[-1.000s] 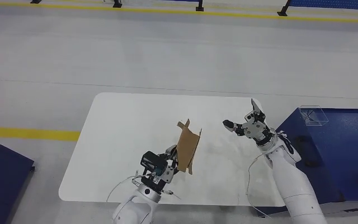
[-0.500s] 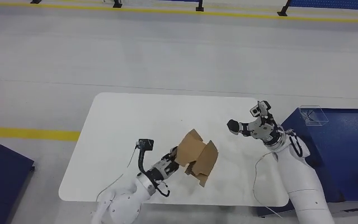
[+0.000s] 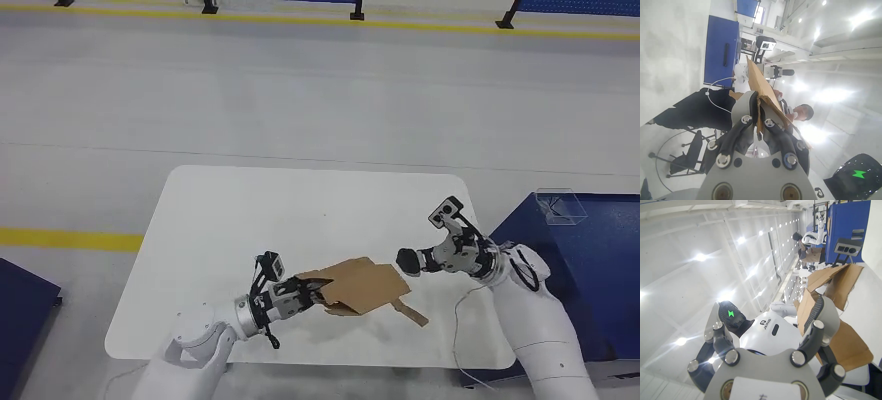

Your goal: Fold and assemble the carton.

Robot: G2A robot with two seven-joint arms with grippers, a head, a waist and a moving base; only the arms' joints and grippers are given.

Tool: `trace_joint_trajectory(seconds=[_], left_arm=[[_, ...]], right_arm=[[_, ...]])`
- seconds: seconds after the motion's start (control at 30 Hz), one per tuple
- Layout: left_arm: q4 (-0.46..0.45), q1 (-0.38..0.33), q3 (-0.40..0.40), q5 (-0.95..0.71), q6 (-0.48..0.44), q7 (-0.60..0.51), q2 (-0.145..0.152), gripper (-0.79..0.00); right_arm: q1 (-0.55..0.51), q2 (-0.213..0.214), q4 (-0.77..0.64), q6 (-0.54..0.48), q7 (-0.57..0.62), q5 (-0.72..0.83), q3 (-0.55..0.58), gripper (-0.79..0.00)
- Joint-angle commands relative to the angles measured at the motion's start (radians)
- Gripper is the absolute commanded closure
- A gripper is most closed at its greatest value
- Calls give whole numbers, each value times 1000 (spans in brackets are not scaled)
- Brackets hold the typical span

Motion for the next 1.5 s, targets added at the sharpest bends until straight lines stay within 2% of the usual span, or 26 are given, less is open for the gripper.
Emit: trace_joint_trajectory(seconds=[0.0, 0.1, 0.5, 0.73, 0.8, 0.97, 1.1, 1.3, 1.47], left_arm=[[16, -9, 10, -31, 26, -24, 0, 0], [51, -31, 20, -95, 68, -72, -1, 0], [90, -63, 59, -121, 54, -57, 0, 0], [96, -70, 77, -133, 24, -44, 0, 0], [86, -71, 80, -96, -11, -29, 2, 0], [84, -70, 80, -93, -12, -22, 2, 0], [83, -75, 93, -167, 87, -27, 0, 0], [173, -128, 102, -346, 226, -86, -8, 0], [247, -176, 120, -413, 291, -102, -14, 0]], right_arm=[[-14, 4, -30, 14, -2, -4, -12, -785], [-40, 14, -59, 19, -2, -14, -18, -785], [-87, 55, -107, -11, -2, -6, -22, -785], [-87, 78, -89, -42, -2, 7, -36, -785], [-84, 82, -70, -39, -2, 39, -35, -785], [-62, 81, -21, -18, -2, 103, -30, -785], [-68, 82, -35, 6, -2, 114, -44, -785], [-88, 90, -68, -4, -2, 100, -56, -785], [-86, 92, -64, 26, -2, 151, -50, -785]])
